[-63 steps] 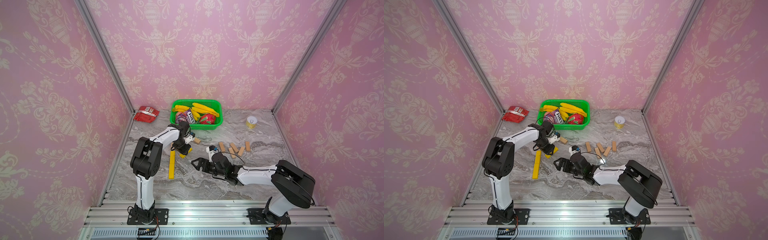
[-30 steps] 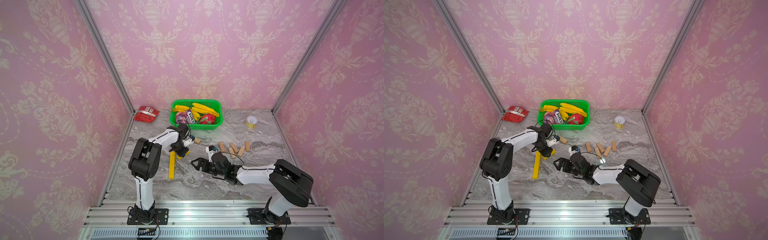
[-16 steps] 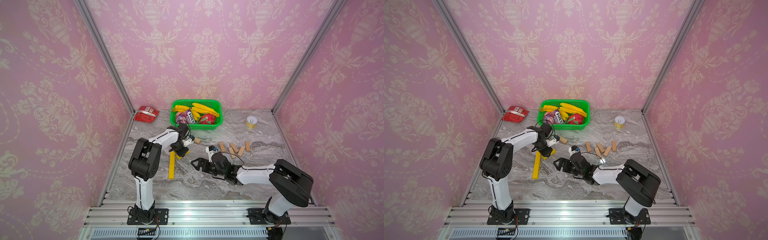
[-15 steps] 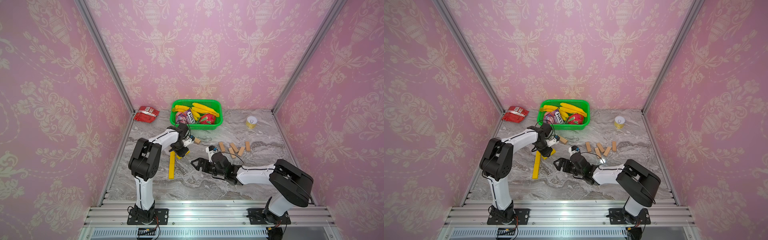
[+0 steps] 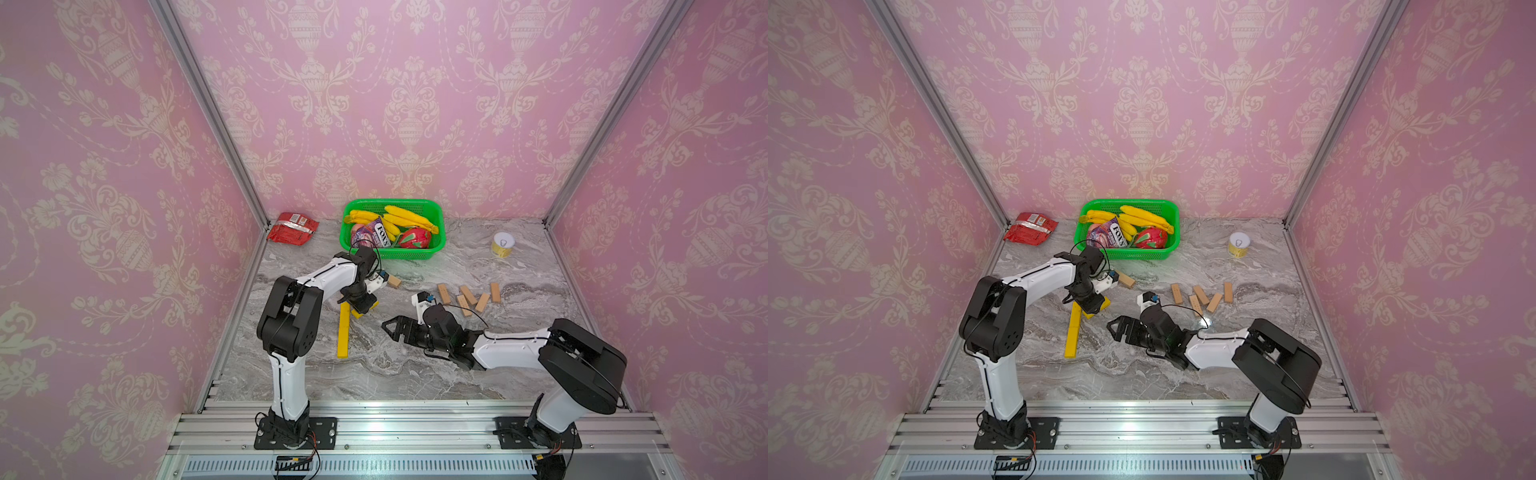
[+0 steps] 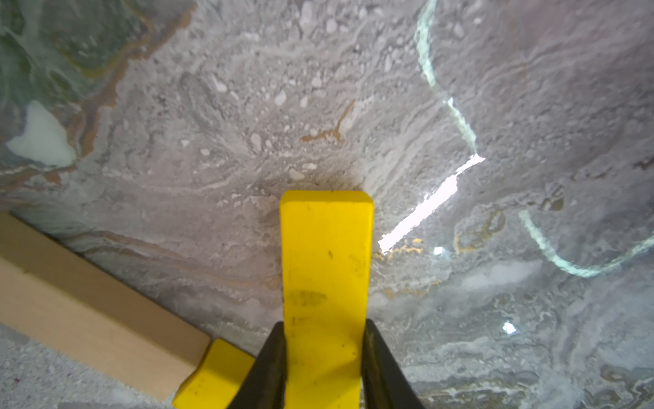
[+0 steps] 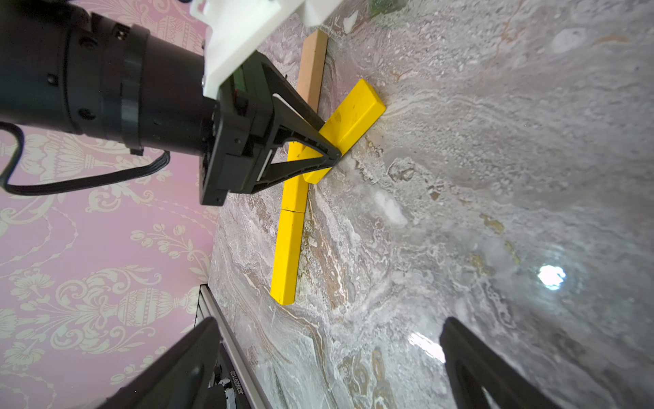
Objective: Assemble the letter k with building blocks
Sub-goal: Assemble the building block at the center of the board.
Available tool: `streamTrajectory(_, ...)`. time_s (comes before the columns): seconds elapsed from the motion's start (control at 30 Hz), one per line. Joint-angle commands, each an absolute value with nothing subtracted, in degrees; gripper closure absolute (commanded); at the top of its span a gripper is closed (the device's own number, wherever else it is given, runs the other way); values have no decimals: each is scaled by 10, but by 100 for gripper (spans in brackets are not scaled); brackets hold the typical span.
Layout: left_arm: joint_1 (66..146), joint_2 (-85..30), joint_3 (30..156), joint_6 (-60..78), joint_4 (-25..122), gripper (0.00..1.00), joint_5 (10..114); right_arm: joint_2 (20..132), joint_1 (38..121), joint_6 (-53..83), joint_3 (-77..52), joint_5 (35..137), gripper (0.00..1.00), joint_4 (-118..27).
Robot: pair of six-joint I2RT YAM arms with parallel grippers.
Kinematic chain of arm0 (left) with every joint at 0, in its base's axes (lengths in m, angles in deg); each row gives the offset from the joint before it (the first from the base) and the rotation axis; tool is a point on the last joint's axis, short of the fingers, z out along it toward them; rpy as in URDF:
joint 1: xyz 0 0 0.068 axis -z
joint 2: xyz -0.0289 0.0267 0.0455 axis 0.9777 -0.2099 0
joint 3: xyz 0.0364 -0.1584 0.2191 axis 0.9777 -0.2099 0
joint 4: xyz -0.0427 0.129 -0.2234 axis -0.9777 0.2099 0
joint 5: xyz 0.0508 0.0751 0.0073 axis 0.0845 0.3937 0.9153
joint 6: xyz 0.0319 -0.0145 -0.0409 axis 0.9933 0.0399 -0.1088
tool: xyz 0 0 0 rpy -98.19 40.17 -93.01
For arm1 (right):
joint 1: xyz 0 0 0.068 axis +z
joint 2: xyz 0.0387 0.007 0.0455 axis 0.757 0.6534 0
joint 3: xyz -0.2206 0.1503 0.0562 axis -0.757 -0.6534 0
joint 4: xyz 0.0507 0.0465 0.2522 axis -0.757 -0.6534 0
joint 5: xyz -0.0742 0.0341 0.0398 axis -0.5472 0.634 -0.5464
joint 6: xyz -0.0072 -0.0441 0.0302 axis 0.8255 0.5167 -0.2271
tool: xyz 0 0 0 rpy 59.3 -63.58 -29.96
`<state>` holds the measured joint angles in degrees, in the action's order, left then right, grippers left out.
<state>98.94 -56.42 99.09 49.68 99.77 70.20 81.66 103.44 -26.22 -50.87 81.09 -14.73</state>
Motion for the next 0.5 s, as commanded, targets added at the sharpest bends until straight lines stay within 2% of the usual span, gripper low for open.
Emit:
streamTrajectory(0.0,983,-559,990,506,1005,82,709,810,1029,-262,-502,814,0,-156)
streamTrajectory(0.47,982,-573,995,500,1010,79,717,810,1029,-261,-502,813,0,-157)
